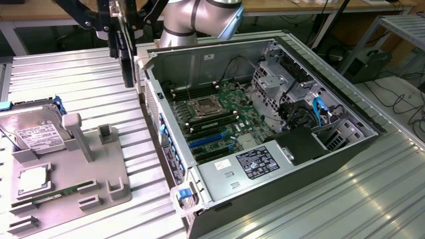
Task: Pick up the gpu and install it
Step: 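Pick up the gpu and move the gpu toward the slot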
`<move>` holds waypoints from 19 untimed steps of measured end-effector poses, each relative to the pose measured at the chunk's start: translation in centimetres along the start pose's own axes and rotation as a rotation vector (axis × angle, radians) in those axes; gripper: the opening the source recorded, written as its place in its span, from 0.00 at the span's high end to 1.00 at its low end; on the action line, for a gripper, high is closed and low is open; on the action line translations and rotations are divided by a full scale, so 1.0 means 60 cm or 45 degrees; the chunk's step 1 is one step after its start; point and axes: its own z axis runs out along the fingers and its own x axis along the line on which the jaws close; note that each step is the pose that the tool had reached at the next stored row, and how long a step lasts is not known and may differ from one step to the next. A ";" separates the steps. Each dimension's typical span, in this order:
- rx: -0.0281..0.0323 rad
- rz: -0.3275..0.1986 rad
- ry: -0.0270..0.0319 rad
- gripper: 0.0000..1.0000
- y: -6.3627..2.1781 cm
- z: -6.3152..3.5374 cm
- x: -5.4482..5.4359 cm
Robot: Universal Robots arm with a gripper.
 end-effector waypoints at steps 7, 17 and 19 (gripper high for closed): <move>0.0003 -0.043 0.0016 0.72 0.002 0.000 -0.031; 0.0020 -0.043 0.0016 0.72 0.002 0.000 -0.036; 0.0032 -0.043 0.0017 0.72 0.002 0.000 -0.037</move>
